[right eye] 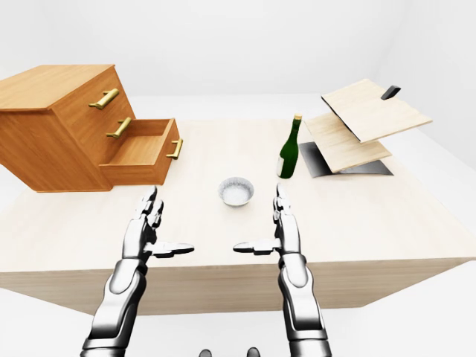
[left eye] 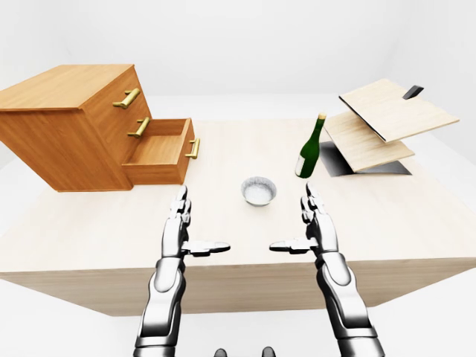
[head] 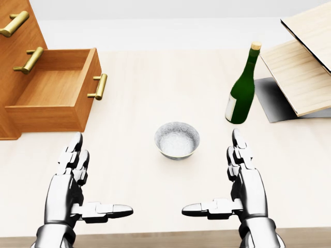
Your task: Put the bowl on top of the cabinet.
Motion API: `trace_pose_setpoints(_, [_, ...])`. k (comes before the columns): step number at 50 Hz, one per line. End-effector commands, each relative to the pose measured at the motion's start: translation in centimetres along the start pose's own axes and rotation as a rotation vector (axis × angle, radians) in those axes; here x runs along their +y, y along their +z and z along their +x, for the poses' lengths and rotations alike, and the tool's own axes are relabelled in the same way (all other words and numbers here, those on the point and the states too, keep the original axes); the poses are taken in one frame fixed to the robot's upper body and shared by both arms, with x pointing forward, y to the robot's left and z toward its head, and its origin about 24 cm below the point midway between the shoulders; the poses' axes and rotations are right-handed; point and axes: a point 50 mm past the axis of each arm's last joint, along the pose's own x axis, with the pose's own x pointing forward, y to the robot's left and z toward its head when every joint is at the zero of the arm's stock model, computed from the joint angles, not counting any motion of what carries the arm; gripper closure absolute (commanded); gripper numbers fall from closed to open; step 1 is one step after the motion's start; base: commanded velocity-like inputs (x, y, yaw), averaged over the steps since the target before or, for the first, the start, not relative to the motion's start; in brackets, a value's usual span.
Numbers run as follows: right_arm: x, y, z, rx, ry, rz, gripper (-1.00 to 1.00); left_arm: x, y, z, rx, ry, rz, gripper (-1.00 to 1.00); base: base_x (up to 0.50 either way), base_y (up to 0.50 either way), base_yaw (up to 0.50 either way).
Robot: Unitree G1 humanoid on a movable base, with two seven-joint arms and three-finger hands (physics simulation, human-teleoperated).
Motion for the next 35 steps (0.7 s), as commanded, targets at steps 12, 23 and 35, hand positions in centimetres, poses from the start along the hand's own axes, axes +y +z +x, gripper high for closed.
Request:
trace_pose_setpoints(12, [-0.5,0.6,-0.1,0.001,0.014,0.011,-1.00,0.9,0.6,-0.1,-0.002,0.008,0.015,-0.93,0.00,0.00,0.00])
trace_pose_setpoints(23, [-0.6,2.4,-0.2,-0.054,0.015,0.012,-1.00,0.9,2.0,-0.4,-0.032,0.013,0.032,-0.93,0.00,0.00,0.00])
trace_pose_setpoints(35, [-0.9,6.4,-0.5,-0.224,0.010,0.024,-1.00,1.2,4.4,-0.9,-0.138,0.022,0.047,-0.93,0.00,0.00,0.00])
